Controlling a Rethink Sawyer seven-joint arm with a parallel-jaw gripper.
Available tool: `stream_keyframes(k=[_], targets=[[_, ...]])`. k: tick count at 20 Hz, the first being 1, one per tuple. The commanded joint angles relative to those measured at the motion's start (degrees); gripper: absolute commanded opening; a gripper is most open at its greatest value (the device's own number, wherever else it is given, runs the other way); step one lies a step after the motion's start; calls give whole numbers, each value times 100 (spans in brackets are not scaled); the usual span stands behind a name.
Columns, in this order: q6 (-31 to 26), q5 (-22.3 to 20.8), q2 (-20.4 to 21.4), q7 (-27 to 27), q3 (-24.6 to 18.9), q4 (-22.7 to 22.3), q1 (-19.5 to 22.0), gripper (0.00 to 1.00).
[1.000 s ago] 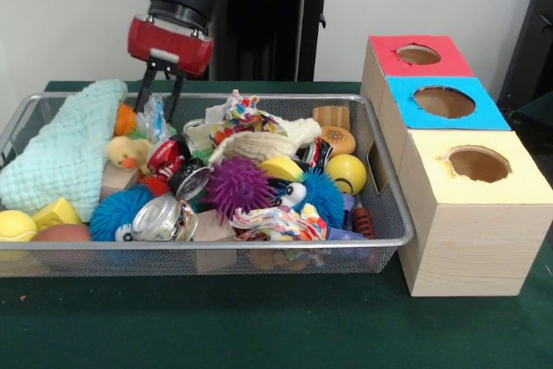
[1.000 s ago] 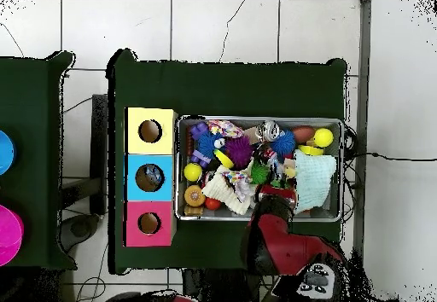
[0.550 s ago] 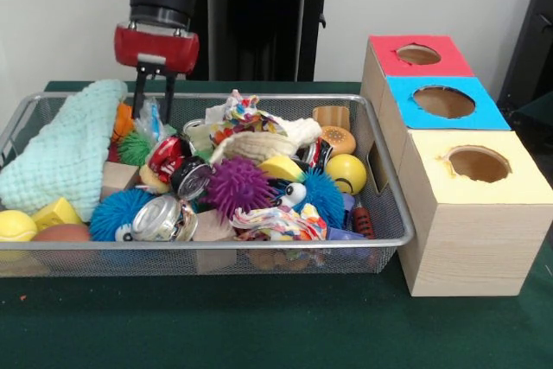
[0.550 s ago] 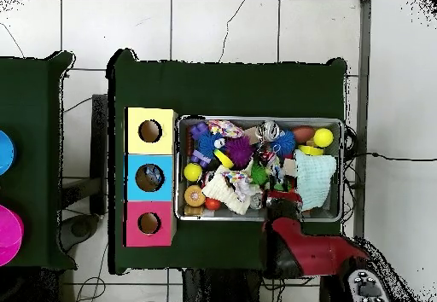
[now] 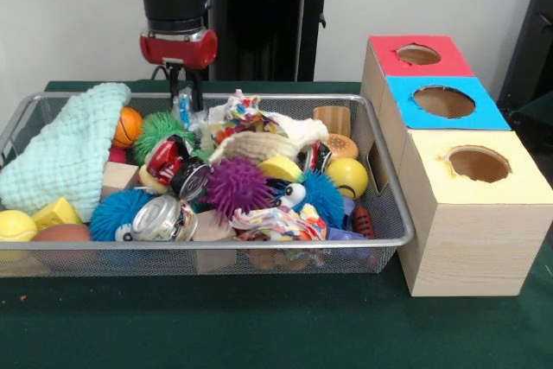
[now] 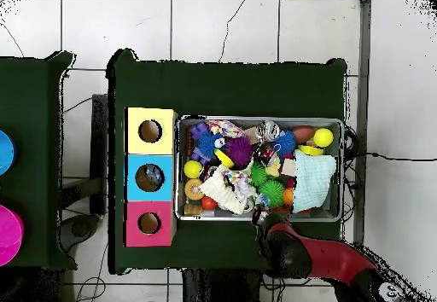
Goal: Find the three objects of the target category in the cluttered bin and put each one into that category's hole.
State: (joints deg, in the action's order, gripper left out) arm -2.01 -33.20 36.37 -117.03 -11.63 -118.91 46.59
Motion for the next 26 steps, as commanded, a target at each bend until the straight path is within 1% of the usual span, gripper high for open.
stream_keyframes(k=[1, 3, 4, 5, 6, 7, 8, 9, 10, 13, 15, 16, 17, 18, 21, 23, 24, 26], targets=[[-371, 107, 792, -226, -711, -389, -497, 0], [-145, -89, 960, -274, -339, -259, -847, 0], [-8, -165, 1048, -290, -213, -228, -999, 0], [66, -216, 1092, -276, -166, -216, -1044, 0], [194, -268, 1181, -300, -22, -198, -1207, 0], [224, -292, 1255, -290, 28, -199, -1258, 0], [247, -322, 1458, -280, 168, -198, -1423, 0], [247, -337, 1545, -270, 236, -186, -1489, 0], [259, -374, 1658, -266, 413, -118, -1661, 0], [219, -392, 1812, -261, 521, -98, -1781, 0], [113, -356, 1960, -228, 358, -177, -1684, 0], [-78, -272, 2153, -140, 69, -284, -1472, 0], [-162, -229, 2244, -100, -54, -343, -1385, 0], [-391, -78, 2483, 58, -396, -462, -1137, 0], [-703, 132, 2767, 279, -788, -598, -855, 0], [-967, 391, 3049, 496, -1187, -768, -555, 0], [-1126, 616, 3228, 648, -1491, -899, -329, 0], [-1287, 936, 3421, 791, -1959, -1086, 12, 0]])
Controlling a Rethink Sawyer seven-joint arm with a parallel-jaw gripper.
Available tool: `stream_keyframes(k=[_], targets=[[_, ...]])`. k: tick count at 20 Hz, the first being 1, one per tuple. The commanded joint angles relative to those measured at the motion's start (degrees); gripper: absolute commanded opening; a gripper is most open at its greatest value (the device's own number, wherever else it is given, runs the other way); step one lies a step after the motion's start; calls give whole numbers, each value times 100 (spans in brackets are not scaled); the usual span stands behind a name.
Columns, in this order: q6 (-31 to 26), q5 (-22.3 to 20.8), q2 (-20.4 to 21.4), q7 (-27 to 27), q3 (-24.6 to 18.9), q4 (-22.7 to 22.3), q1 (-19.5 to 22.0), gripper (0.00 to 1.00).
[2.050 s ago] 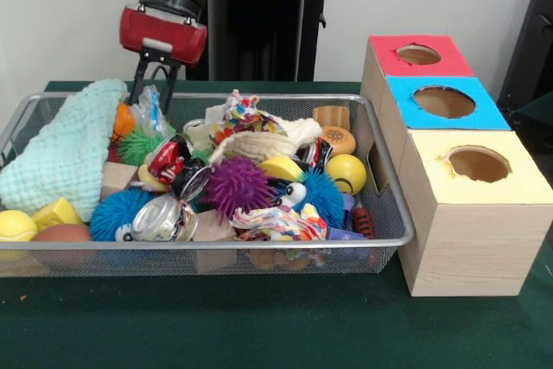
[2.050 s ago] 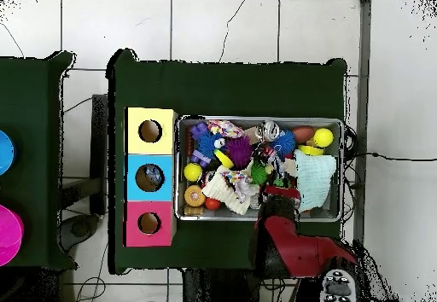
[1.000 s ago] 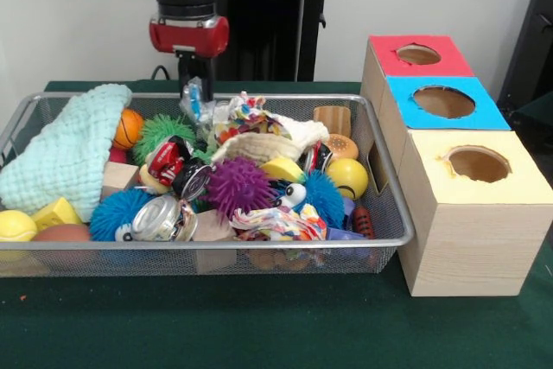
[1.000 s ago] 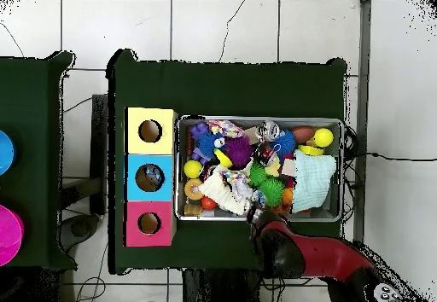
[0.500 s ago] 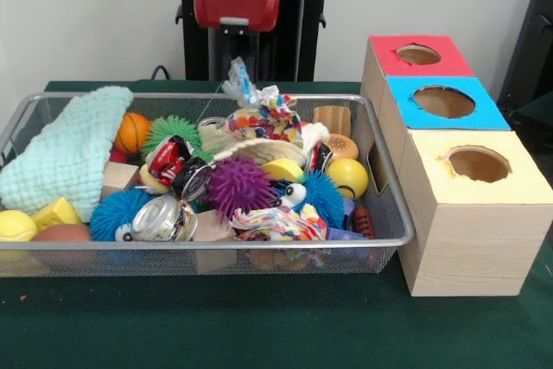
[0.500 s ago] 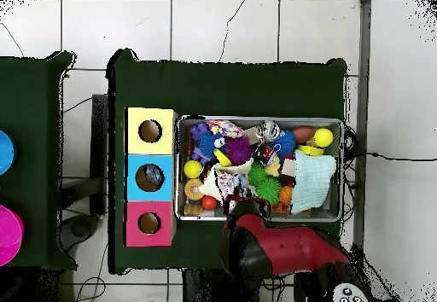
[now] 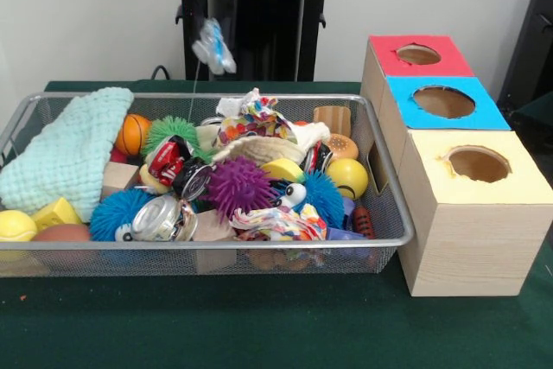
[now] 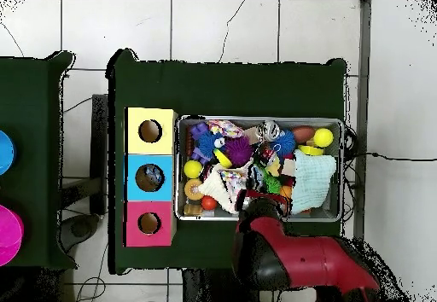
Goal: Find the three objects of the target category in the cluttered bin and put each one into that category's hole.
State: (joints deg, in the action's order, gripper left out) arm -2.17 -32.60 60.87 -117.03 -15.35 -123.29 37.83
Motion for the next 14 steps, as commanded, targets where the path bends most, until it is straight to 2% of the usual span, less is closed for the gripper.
stream_keyframes(k=[1, 4, 8, 14], targets=[[-1302, 956, 1019, 803, -1706, -700, 979, 0], [-1432, 1213, 1118, 873, -2093, -847, 1257, 0], [-1673, 1607, 1473, 1027, -2435, -1043, 1481, 0], [-1911, 1890, 1872, 1096, -2564, -1173, 1574, 0]])
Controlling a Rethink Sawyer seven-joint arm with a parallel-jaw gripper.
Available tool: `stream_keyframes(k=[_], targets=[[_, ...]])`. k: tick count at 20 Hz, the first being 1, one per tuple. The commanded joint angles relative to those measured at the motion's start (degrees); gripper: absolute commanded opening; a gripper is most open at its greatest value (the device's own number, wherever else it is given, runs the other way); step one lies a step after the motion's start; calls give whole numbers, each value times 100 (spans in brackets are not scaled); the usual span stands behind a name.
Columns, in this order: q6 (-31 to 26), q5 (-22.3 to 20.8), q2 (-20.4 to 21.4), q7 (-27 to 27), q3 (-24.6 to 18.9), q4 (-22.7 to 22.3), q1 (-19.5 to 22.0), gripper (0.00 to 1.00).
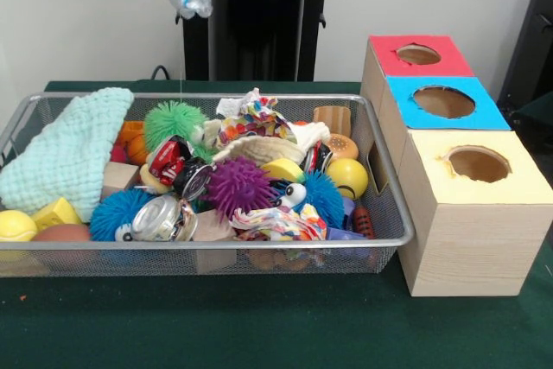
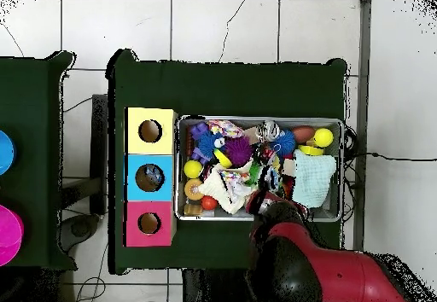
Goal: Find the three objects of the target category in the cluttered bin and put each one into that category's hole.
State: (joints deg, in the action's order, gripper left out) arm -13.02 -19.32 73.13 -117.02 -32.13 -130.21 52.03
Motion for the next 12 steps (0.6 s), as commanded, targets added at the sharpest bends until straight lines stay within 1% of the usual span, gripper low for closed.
stream_keyframes(k=[1, 2, 4, 7, 8, 10, 11, 12], targets=[[-833, 590, 675, 1100, -920, -503, 185, 0], [-914, 842, 863, 1259, -1015, -582, 253, 0], [-1027, 1139, 1105, 1464, -1070, -680, 303, 0], [-1083, 1407, 1300, 1627, -1127, -821, 371, 0], [-1166, 1557, 1392, 1714, -1111, -839, 365, 0], [-1236, 1732, 1508, 1861, -1113, -864, 392, 0], [-1258, 1735, 1515, 1877, -1110, -857, 402, 0], [-1249, 1630, 1425, 1803, -1169, -811, 429, 0]])
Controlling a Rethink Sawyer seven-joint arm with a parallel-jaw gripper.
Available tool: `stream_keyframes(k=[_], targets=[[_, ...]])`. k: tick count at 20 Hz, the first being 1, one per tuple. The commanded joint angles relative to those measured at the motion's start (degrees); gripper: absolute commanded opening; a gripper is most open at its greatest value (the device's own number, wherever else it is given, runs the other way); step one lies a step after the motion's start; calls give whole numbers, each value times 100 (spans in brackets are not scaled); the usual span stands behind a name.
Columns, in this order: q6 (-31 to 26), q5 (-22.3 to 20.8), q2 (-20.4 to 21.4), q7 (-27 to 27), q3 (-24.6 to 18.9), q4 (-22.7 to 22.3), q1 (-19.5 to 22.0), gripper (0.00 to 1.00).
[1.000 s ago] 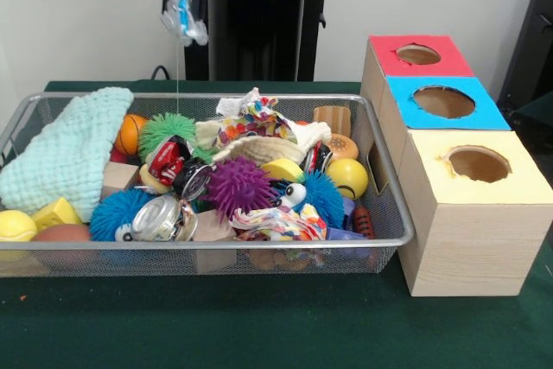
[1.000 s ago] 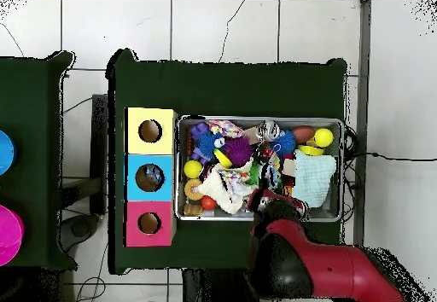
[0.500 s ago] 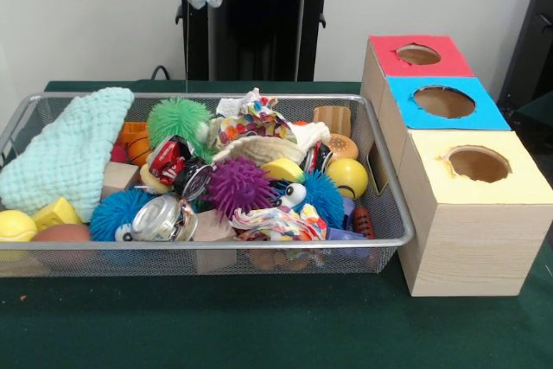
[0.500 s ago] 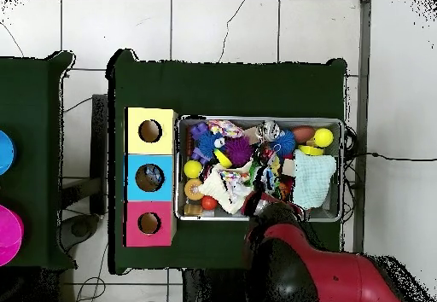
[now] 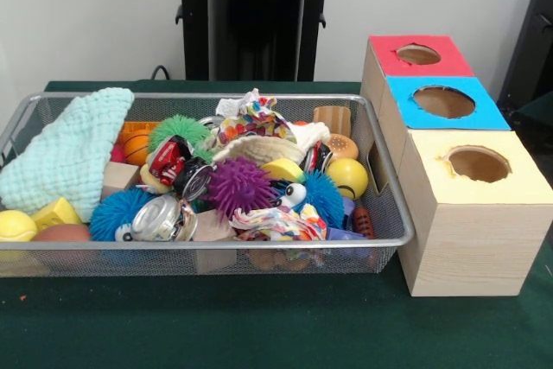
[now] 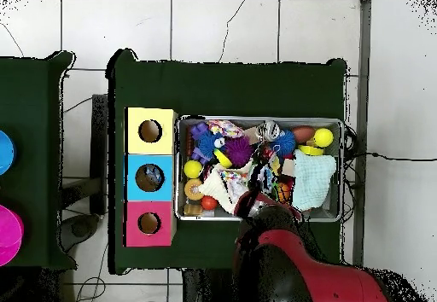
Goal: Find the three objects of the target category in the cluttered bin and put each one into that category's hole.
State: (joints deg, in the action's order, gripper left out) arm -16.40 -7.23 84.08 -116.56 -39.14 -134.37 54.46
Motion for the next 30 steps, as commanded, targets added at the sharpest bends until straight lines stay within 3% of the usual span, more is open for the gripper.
stream_keyframes(k=[1, 7, 9, 12, 16, 22, 30], targets=[[-882, 341, 253, 1700, -521, -374, 219, 0], [-413, -355, -522, 849, -648, -291, 96, 0], [-302, -627, -873, 490, -457, -152, -138, 0], [-209, -1254, -1512, -4, 169, 301, -747, 0], [-89, -1701, -2058, -598, 895, 731, -1529, 0], [59, -1651, -2204, -1229, 1708, 936, -2469, 0], [227, -1386, -2499, -1440, 2545, 1246, -3397, 0]])
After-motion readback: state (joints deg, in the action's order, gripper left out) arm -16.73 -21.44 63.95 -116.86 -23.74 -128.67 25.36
